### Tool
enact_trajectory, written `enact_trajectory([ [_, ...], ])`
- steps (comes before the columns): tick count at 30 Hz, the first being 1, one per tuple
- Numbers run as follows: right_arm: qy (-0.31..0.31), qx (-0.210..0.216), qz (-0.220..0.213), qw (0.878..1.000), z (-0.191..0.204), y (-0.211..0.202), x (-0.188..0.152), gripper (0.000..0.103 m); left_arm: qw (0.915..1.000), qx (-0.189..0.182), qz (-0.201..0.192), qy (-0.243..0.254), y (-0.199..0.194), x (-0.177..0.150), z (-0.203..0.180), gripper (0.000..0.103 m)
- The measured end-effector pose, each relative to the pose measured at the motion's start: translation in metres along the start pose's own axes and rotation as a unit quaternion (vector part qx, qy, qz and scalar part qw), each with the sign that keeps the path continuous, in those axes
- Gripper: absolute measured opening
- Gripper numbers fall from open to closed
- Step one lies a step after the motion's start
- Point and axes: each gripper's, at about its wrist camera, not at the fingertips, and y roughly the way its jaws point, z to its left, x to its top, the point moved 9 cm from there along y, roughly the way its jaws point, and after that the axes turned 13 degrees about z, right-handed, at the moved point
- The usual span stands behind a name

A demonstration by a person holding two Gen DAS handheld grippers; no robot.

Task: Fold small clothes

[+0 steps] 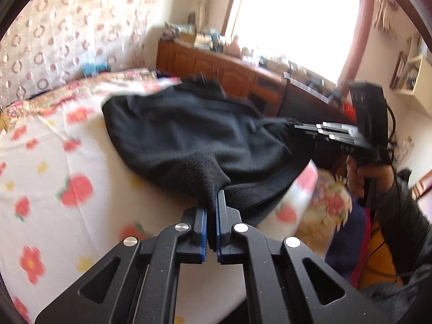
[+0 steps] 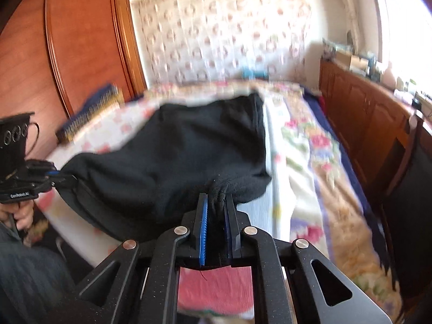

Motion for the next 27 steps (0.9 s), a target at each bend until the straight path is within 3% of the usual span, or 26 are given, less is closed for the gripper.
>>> enact_trajectory([
  [4, -0.018, -0.009, -0.030, 0.999, 0.008, -0.001, 0.038, 0.010, 0.9996, 0.011, -0.026, -0.005, -0.011, 0.043, 0.023, 0.005],
  [9, -0.021, -0.025, -0.056, 0.998, 0.008, 0.012, 0.100, 0.009, 0.9981, 0.034, -0.034, -0.040, 0.000, 0.100, 0.078, 0.005],
  [15, -0.007, -0.043, -0.046, 0.998, -0.008, 0.048, 0.153, 0.009, 0.9968, 0.035, -0.030, -0.065, 0.021, 0.142, 0.120, 0.005],
  [21, -0.023, -0.068, -0.009, 0.997, -0.006, 0.104, 0.183, 0.009, 0.9955, 0.049, 0.012, -0.081, 0.064, 0.160, 0.157, 0.005],
  [24, -0.021, -0.071, -0.001, 0.997, -0.005, 0.112, 0.196, 0.015, 0.9955, 0.039, 0.026, -0.083, 0.077, 0.158, 0.166, 0.006],
  [27, -0.021, -0.080, -0.014, 0.996, -0.005, 0.104, 0.205, 0.022, 0.9969, 0.035, 0.012, -0.070, 0.077, 0.157, 0.166, 0.015],
])
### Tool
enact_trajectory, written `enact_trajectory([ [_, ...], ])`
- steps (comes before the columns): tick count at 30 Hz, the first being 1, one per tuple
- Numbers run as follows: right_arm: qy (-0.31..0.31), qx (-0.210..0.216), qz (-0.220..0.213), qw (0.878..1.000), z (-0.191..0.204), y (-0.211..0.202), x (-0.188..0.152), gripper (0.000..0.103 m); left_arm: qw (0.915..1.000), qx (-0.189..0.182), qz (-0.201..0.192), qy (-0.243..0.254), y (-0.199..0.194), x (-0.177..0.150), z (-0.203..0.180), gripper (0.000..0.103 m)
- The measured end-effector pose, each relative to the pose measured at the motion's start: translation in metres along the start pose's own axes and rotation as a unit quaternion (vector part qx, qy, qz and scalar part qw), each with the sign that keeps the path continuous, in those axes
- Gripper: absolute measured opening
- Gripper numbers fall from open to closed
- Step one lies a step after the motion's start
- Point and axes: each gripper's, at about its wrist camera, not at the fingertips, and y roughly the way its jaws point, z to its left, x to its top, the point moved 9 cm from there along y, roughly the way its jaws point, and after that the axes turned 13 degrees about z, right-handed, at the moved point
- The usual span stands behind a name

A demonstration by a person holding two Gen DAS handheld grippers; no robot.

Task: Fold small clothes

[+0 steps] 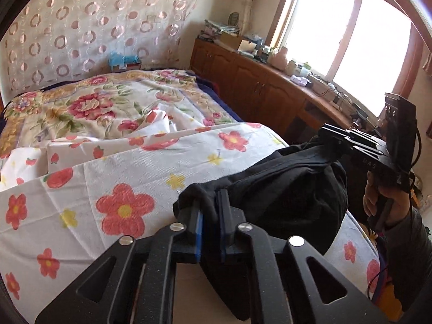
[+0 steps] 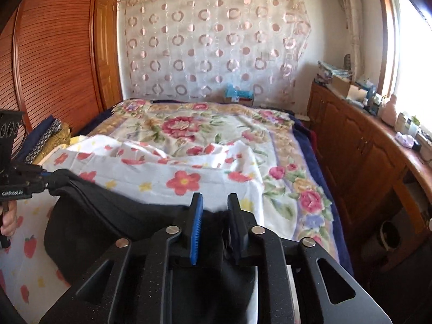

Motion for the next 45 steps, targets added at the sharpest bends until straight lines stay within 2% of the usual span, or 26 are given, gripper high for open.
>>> enact_trajectory([
  [2, -0.005, -0.003, -0.002, 1.000, 0.001, -0.006, -0.001, 0.027, 0.9999, 0.011, -0.003, 0.002, -0.001, 0.001, 0.004, 0.034],
  [6, -0.007, -0.002, -0.010, 1.000, 0.000, -0.019, -0.014, 0.031, 0.9998, 0.003, -0.014, 0.010, -0.013, -0.004, 0.009, 0.045],
  [7, -0.008, 0.003, -0.012, 1.000, 0.000, -0.024, -0.018, 0.035, 0.9998, 0.001, -0.016, 0.010, -0.016, -0.006, 0.010, 0.050],
  [11, -0.018, 0.006, -0.006, 1.000, -0.001, -0.029, -0.037, 0.042, 0.9994, -0.023, 0.005, 0.025, -0.014, -0.020, 0.006, 0.056],
  [16, -0.053, 0.001, 0.030, 0.998, 0.007, -0.012, -0.046, 0.043, 0.9987, -0.015, 0.029, 0.040, 0.002, -0.022, 0.001, 0.058],
  [19, -0.060, 0.000, 0.056, 0.997, 0.009, 0.004, -0.039, 0.043, 0.9988, -0.007, 0.037, 0.032, 0.011, -0.013, 0.002, 0.059],
  [22, -0.051, 0.010, 0.050, 0.997, 0.004, 0.014, -0.016, 0.043, 0.9989, -0.001, 0.042, 0.018, 0.022, 0.001, 0.008, 0.059],
  [23, -0.044, 0.018, 0.051, 0.998, 0.001, 0.018, -0.007, 0.043, 0.9990, 0.003, 0.039, 0.019, 0.024, 0.004, 0.009, 0.059],
  [24, -0.034, 0.025, 0.051, 0.998, -0.002, 0.021, -0.001, 0.036, 0.9989, 0.025, 0.037, 0.016, 0.029, 0.009, 0.016, 0.059],
  [25, -0.025, 0.037, 0.055, 0.997, -0.004, 0.024, 0.006, 0.015, 0.9984, 0.040, 0.038, 0.007, 0.032, 0.011, 0.024, 0.059],
  [26, -0.025, 0.043, 0.057, 0.997, -0.004, 0.026, 0.008, 0.009, 0.9982, 0.046, 0.039, -0.004, 0.034, 0.013, 0.031, 0.059],
  [29, -0.018, 0.020, 0.060, 0.998, -0.013, 0.033, 0.017, 0.005, 0.9972, 0.056, 0.037, -0.033, 0.033, 0.015, 0.049, 0.059],
  [32, 0.012, -0.008, 0.070, 0.997, -0.029, 0.037, 0.015, 0.005, 0.9975, 0.051, 0.034, -0.034, 0.027, 0.010, 0.050, 0.059],
  [34, 0.023, -0.005, 0.061, 0.998, -0.033, 0.027, 0.013, 0.005, 0.9980, 0.045, 0.032, -0.033, 0.021, 0.006, 0.047, 0.059],
  [36, 0.027, -0.004, 0.058, 0.998, -0.029, 0.014, 0.009, 0.011, 0.9985, 0.031, 0.031, -0.033, 0.018, 0.003, 0.041, 0.059],
  [38, 0.025, 0.004, 0.055, 0.998, -0.021, 0.001, 0.002, 0.033, 0.9990, 0.012, 0.031, -0.029, 0.016, 0.000, 0.032, 0.059],
  [40, 0.029, 0.019, 0.050, 0.998, -0.014, -0.010, -0.004, 0.047, 0.9990, -0.001, 0.037, -0.025, 0.019, -0.004, 0.023, 0.059],
  [45, 0.022, 0.018, 0.081, 0.996, -0.019, -0.002, -0.027, 0.055, 0.9976, -0.003, 0.065, -0.024, 0.038, -0.013, 0.016, 0.059],
])
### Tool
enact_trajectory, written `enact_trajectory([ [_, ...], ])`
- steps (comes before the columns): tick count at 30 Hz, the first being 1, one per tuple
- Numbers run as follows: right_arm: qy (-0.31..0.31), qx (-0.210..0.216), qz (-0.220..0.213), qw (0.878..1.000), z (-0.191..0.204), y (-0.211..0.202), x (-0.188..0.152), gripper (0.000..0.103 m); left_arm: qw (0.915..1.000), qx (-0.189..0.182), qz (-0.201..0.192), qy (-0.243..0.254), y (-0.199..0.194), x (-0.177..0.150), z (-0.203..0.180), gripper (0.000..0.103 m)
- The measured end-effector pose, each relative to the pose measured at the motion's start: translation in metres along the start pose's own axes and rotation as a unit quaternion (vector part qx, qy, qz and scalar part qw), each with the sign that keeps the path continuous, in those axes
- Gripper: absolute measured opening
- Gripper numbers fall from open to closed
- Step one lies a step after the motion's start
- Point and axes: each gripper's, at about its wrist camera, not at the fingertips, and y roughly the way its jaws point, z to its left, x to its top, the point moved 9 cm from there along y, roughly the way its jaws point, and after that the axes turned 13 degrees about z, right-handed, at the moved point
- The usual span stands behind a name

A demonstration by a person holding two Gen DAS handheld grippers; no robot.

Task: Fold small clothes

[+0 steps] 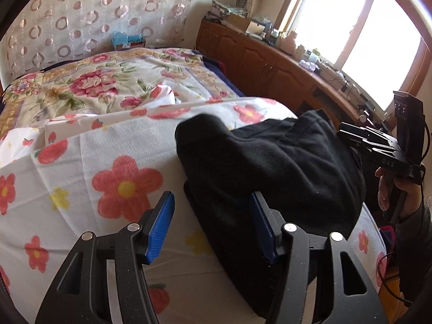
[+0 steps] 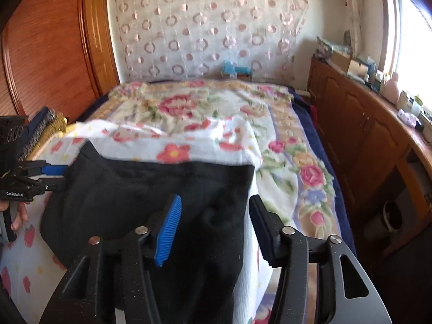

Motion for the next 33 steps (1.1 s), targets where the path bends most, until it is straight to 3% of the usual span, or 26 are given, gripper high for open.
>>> enact_trajectory([
  [5, 0.017, 0.019, 0.051, 0.998, -0.008, 0.025, -0.008, 0.055, 0.9999, -0.002, 0.015, -0.003, 0.008, -0.003, 0.002, 0.059],
  [12, 0.016, 0.054, 0.062, 0.996, -0.009, 0.035, 0.003, 0.055, 1.0000, 0.001, 0.006, 0.000, 0.008, -0.004, 0.001, 0.059],
  [16, 0.012, 0.068, 0.065, 0.995, -0.012, 0.039, 0.008, 0.055, 0.9996, -0.025, 0.012, 0.004, 0.009, -0.004, -0.005, 0.043],
  [19, 0.005, 0.089, 0.063, 0.994, -0.004, 0.043, 0.002, 0.040, 0.9992, -0.037, 0.014, 0.000, 0.010, -0.003, -0.005, 0.038],
  [22, 0.000, 0.113, 0.063, 0.992, 0.000, 0.040, 0.000, 0.024, 0.9984, -0.055, 0.016, -0.004, 0.009, -0.003, -0.008, 0.025],
  [23, 0.000, 0.116, 0.060, 0.991, 0.000, 0.040, 0.000, 0.017, 0.9983, -0.056, 0.015, 0.000, 0.008, -0.003, -0.010, 0.016],
  [25, -0.004, 0.112, 0.043, 0.993, 0.001, 0.037, 0.000, 0.015, 0.9993, -0.027, 0.004, 0.025, 0.001, -0.004, -0.017, 0.013],
  [27, 0.001, 0.098, 0.030, 0.995, 0.002, 0.031, -0.001, 0.014, 0.9991, -0.014, -0.017, 0.037, -0.011, -0.004, -0.024, 0.012],
  [33, -0.007, 0.086, -0.042, 0.995, 0.015, -0.013, 0.014, 0.013, 0.9960, -0.025, -0.079, 0.033, -0.062, -0.004, -0.030, 0.010],
])
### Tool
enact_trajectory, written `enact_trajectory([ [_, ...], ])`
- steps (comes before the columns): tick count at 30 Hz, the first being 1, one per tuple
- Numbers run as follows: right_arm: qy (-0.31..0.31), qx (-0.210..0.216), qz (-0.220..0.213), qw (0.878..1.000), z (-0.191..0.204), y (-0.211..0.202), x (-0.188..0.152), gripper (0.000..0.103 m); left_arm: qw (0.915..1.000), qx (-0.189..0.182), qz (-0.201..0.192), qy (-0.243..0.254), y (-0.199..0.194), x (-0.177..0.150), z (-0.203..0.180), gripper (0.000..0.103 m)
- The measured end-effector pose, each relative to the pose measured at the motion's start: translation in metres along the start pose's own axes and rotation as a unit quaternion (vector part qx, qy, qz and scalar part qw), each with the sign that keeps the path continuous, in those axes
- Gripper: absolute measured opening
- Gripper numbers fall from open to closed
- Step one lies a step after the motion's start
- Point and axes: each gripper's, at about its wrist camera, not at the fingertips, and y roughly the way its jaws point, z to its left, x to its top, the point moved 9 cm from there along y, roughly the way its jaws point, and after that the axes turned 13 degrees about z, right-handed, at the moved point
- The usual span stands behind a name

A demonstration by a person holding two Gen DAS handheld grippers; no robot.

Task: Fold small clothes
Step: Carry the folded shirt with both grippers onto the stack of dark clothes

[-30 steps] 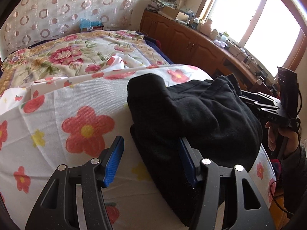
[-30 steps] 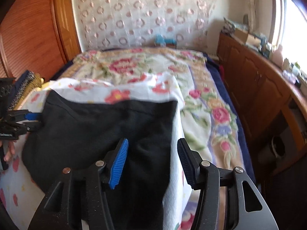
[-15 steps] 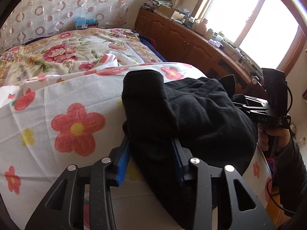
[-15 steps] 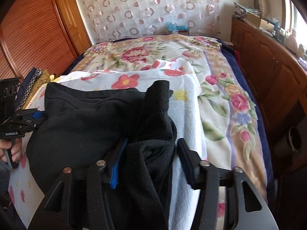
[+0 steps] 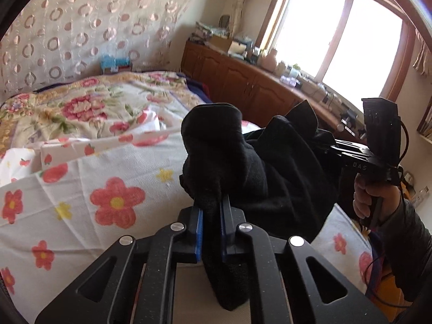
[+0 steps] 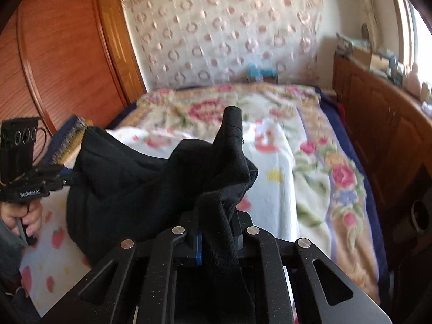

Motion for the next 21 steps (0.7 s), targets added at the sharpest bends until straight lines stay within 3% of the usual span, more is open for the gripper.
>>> enact_trajectory([
  [5, -0.039, 0.002, -0.038, 0.999, 0.042, -0.015, 0.021, 0.012, 0.9985, 0.005, -0.052, -0.016, -0.052, 0.000, 0.015, 0.010],
  [11, -0.106, 0.035, -0.063, 0.992, 0.119, -0.004, 0.063, 0.012, 0.9909, 0.054, -0.113, -0.049, -0.133, -0.023, 0.063, 0.010],
  [16, -0.191, 0.067, -0.077, 0.976, 0.211, 0.017, 0.106, 0.012, 0.9748, 0.118, -0.159, -0.103, -0.199, -0.056, 0.125, 0.010],
  [21, -0.268, 0.084, -0.083, 0.956, 0.300, 0.045, 0.147, 0.012, 0.9495, 0.166, -0.209, -0.165, -0.250, -0.090, 0.180, 0.010],
])
